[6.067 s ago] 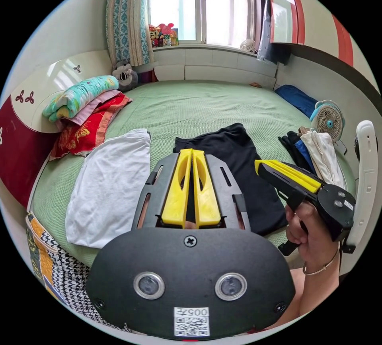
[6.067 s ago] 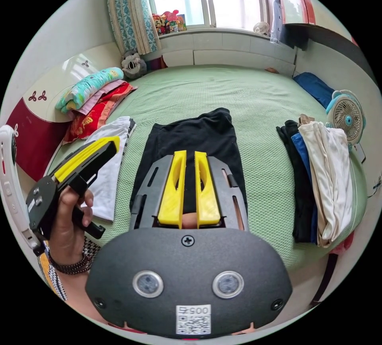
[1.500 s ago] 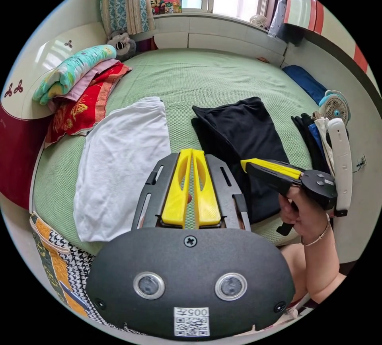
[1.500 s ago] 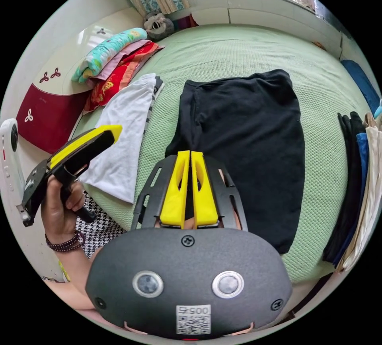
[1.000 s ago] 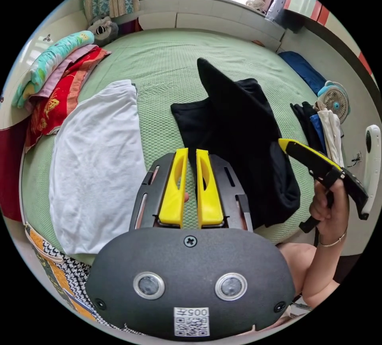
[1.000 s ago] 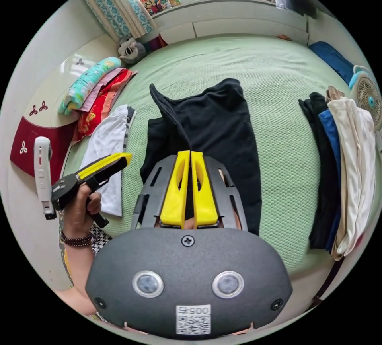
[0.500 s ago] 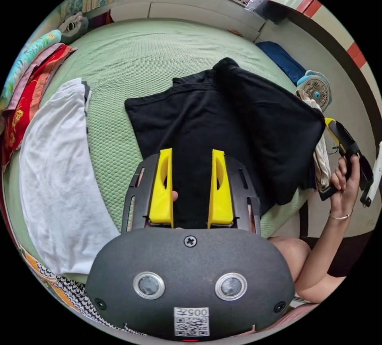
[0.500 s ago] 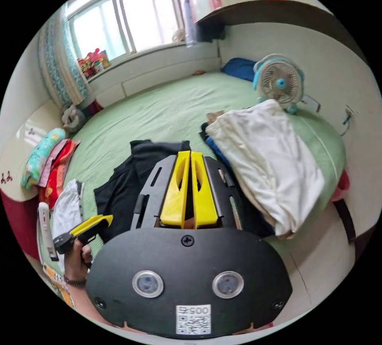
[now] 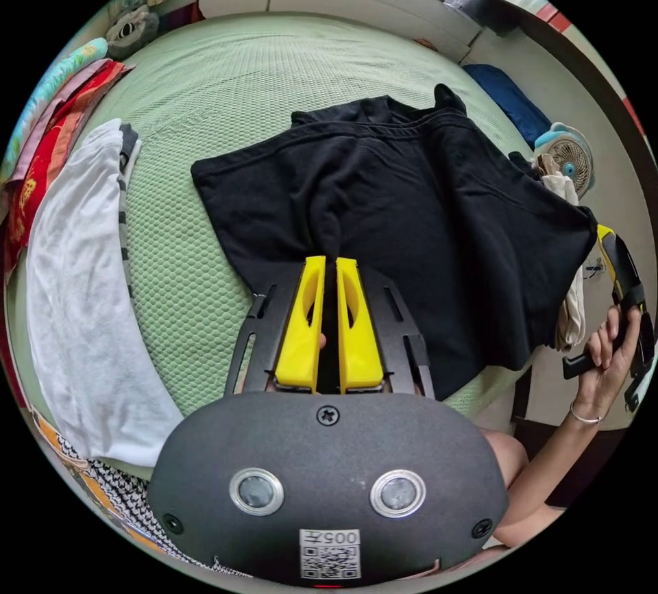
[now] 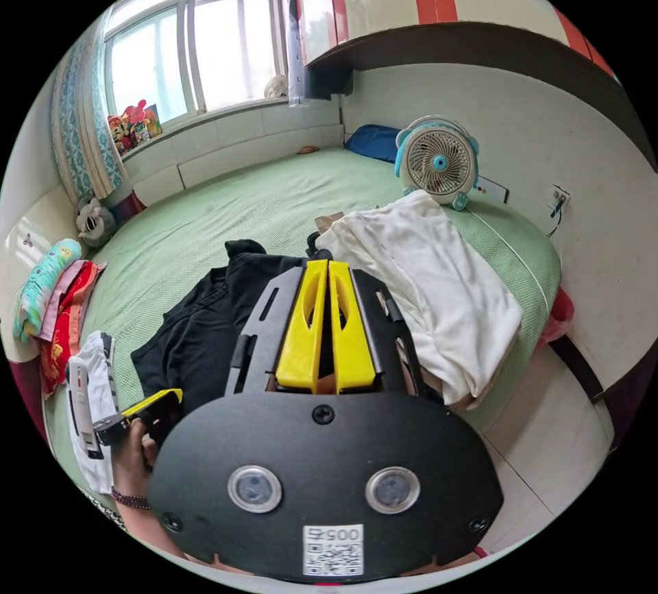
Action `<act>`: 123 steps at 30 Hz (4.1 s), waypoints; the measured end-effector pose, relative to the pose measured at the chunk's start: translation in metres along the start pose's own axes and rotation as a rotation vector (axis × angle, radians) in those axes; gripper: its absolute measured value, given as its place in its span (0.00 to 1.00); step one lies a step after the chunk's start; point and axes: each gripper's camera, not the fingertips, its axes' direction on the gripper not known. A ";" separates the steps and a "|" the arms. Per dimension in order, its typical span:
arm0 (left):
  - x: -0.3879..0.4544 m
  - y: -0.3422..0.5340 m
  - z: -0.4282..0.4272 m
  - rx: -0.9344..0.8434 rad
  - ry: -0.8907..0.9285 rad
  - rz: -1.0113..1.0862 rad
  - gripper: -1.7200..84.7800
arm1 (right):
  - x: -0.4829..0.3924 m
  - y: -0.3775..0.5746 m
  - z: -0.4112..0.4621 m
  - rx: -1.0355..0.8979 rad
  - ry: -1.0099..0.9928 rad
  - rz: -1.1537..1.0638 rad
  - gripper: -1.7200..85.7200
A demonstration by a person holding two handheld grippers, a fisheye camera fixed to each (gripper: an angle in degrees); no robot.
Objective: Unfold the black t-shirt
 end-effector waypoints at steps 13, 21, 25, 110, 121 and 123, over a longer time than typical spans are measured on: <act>-0.023 0.032 -0.026 0.005 -0.306 -0.124 0.07 | -0.011 -0.021 0.036 -0.206 0.057 -0.083 0.01; -0.014 0.051 -0.057 0.101 -0.286 -0.146 0.04 | -0.004 -0.048 0.047 -0.244 -0.053 -0.080 0.07; -0.015 0.058 -0.063 0.113 -0.223 -0.144 0.02 | -0.009 -0.060 0.062 -0.274 -0.090 -0.117 0.10; -0.112 0.048 -0.157 0.096 -0.077 -0.204 0.02 | -0.471 -0.273 0.172 -0.569 -0.308 -0.860 0.15; -0.149 0.050 -0.171 0.099 -0.014 -0.230 0.02 | -0.499 -0.277 0.210 -0.610 -0.312 -0.805 0.01; -0.154 0.052 -0.172 0.091 -0.022 -0.238 0.02 | -0.498 -0.285 0.216 -0.591 -0.326 -0.754 0.01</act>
